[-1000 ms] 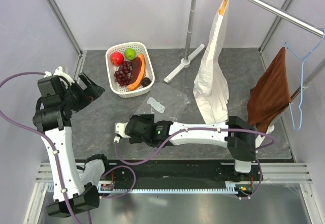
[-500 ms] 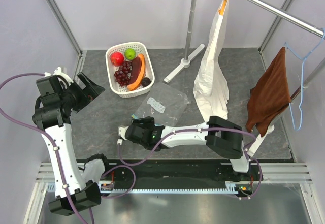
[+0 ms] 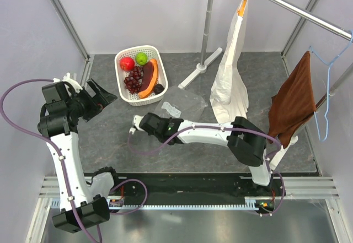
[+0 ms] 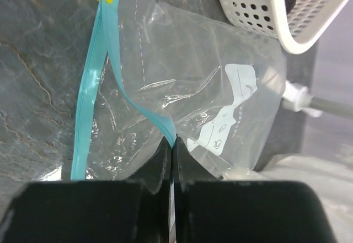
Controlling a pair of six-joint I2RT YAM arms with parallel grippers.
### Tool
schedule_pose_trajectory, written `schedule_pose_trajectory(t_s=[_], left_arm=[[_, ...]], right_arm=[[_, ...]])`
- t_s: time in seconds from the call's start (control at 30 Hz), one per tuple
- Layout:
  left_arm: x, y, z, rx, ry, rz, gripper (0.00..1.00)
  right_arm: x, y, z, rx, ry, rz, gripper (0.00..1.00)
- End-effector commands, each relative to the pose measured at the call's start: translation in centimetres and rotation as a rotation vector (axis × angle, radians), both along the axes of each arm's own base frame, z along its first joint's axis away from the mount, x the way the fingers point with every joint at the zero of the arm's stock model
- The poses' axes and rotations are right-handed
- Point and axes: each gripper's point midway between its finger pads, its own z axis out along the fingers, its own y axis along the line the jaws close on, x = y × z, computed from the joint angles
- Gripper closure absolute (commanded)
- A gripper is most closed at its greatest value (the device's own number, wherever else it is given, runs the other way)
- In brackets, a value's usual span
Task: Place the food in the zip-top bag and seal the zipper
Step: Open the zipper of the food storage bag at the center of the board.
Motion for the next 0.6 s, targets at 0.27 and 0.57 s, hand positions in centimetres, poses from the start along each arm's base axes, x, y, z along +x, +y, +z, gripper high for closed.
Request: schedule_pose_trajectory(t_s=[0.27, 0.57], left_arm=[[1.3, -3.3, 3.8, -0.028, -0.257, -0.271, 0.00], [3.1, -3.8, 2.9, -0.060, -0.279, -0.349, 0.00]], right_arm=[[2.7, -6.2, 15.0, 0.577, 0.107, -0.346, 1.00], [3.6, -11.9, 21.2, 0.763, -0.027, -0.508, 1.00]])
